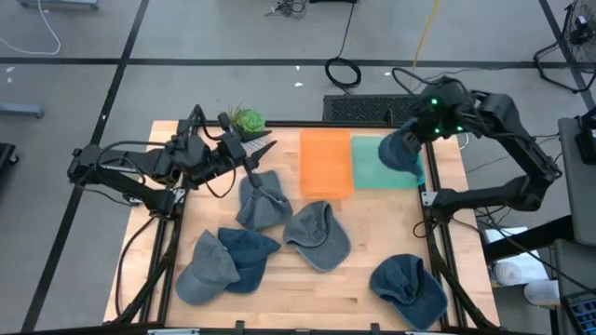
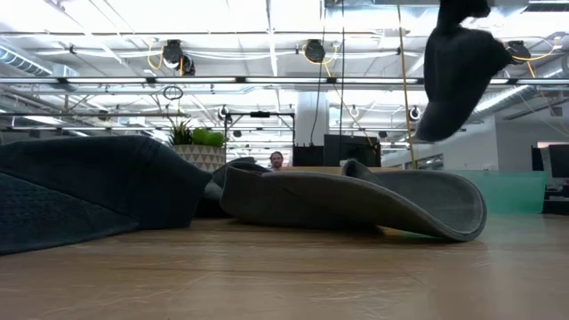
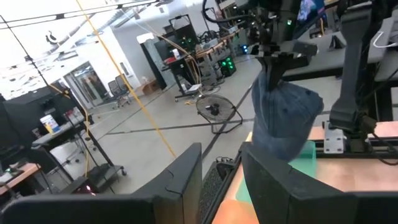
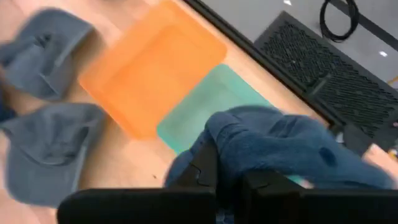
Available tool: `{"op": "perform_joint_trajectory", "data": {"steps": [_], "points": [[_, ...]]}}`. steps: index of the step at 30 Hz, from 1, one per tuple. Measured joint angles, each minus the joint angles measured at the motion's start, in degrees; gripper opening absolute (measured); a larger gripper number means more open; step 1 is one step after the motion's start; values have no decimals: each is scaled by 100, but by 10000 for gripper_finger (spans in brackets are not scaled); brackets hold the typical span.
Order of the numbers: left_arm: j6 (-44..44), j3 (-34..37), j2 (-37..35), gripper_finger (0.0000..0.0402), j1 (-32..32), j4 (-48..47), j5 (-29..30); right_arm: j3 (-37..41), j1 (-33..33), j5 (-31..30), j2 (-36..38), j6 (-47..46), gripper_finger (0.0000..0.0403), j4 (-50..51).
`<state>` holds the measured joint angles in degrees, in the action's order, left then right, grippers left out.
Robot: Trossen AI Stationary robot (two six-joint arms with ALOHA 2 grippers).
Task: Pick & Place hat
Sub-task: Put the top right blue cap in the blue bin
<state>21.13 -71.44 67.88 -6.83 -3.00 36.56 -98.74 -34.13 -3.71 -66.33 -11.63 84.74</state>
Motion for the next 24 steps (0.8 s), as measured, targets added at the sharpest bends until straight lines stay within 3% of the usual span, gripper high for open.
{"op": "perform_joint_trajectory", "data": {"steps": [16,24], "points": [[86,0,0,124,0,1,0,19,0,-73,-935,692,1,-495],[112,0,0,124,0,3,1,784,0,51,-910,386,1,-855]]}}
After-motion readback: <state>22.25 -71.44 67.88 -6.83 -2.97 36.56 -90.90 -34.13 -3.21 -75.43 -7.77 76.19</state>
